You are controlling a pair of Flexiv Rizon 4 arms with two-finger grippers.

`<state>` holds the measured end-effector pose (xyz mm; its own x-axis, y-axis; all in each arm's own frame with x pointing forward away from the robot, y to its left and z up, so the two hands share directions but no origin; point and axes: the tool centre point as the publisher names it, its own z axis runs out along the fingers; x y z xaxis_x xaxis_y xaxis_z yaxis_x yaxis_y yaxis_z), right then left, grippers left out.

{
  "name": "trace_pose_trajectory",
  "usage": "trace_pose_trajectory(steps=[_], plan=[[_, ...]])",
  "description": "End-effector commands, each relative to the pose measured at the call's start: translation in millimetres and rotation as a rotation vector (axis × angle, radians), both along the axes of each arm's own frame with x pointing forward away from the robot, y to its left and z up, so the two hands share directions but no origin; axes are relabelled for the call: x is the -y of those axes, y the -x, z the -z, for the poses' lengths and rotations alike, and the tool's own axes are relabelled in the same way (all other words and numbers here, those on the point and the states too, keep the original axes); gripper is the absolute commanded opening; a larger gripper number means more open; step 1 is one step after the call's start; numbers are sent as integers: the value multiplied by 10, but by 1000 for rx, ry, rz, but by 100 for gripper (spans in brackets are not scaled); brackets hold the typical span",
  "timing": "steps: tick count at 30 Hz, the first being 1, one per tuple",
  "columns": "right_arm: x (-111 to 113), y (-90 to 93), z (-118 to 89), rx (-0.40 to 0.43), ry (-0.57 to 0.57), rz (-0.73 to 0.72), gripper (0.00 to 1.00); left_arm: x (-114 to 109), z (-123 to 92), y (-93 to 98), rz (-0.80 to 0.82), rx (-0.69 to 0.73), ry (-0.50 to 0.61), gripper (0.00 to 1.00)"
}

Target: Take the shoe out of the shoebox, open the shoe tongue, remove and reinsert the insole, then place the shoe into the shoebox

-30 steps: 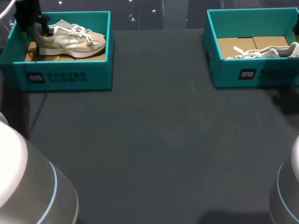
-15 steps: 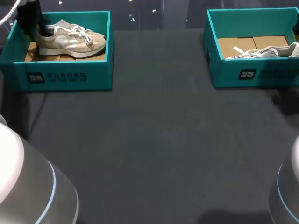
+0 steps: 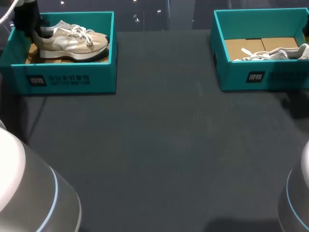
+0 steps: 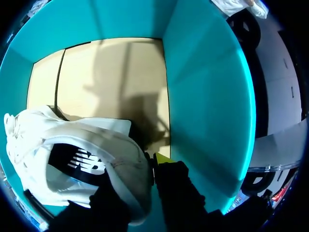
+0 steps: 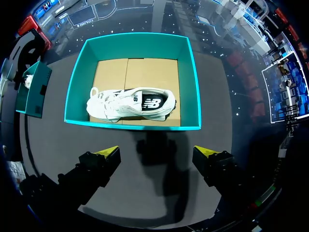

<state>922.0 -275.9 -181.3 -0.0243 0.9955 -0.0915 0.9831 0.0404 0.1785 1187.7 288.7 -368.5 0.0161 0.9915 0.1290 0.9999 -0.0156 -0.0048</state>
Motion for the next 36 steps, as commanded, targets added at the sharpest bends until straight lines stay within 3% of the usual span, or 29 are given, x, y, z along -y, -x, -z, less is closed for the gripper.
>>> trace_pose_trajectory(steps=[1,31,36], plan=[[-4,7,3,1,1,1,100,-31,-226,0,-16,-11,18,0],[-4,7,3,1,1,1,100,131,-2339,160,-207,173,-24,0],[-4,7,3,1,1,1,100,131,-2339,160,-207,173,-24,0]])
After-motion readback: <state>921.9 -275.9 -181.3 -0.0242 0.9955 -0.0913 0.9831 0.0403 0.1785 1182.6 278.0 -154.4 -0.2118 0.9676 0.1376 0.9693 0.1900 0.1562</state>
